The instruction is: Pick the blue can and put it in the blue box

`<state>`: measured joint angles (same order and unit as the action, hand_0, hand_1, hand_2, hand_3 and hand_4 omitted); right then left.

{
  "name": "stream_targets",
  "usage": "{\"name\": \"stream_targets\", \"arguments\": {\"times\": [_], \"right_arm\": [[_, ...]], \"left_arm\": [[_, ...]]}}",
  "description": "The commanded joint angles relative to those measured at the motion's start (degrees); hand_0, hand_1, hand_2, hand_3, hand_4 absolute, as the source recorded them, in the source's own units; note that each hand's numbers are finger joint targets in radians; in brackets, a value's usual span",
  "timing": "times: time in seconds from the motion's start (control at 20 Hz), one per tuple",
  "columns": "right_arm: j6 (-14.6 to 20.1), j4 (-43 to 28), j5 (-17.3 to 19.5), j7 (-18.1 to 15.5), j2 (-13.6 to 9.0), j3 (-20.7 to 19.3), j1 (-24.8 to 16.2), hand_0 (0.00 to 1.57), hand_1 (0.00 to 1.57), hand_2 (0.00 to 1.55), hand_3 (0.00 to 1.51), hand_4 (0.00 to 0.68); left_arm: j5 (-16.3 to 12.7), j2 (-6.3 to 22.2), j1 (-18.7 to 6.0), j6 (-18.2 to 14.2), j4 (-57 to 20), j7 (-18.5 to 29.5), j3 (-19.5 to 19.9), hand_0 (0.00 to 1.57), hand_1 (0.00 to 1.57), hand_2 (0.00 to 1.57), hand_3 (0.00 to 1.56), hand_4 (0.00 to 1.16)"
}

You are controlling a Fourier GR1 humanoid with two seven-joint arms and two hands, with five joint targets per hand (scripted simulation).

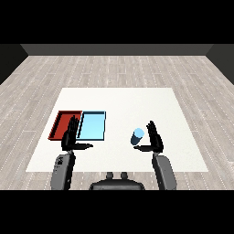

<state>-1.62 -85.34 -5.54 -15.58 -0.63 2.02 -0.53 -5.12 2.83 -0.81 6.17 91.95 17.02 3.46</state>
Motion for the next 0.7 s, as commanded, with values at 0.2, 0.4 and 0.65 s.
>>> {"name": "stream_targets", "arguments": {"times": [0.2, 0.4, 0.65], "right_arm": [[0.21, 13.26, -0.65, -3.98, 0.59, -1.08, 6.16, 0.00, 0.00, 0.00, 0.00, 0.000], [1.58, 18.34, -2.00, -3.12, 0.58, -2.79, 11.82, 0.00, 0.00, 0.00, 0.00, 0.000], [1.31, 18.15, -5.27, -1.15, 0.61, -2.19, 12.12, 0.00, 0.00, 0.00, 0.00, 0.000]], "left_arm": [[-2.58, 0.96, -2.62, 1.94, -4.06, 0.98, 2.03, 0.00, 0.00, 0.00, 0.00, 0.00], [-1.83, 0.58, 0.35, 0.81, -0.65, -0.41, 1.37, 0.00, 0.00, 0.00, 0.00, 0.00], [-1.77, 0.19, -5.38, -1.25, -3.16, -3.05, 1.67, 0.00, 0.00, 0.00, 0.00, 0.00]]}}
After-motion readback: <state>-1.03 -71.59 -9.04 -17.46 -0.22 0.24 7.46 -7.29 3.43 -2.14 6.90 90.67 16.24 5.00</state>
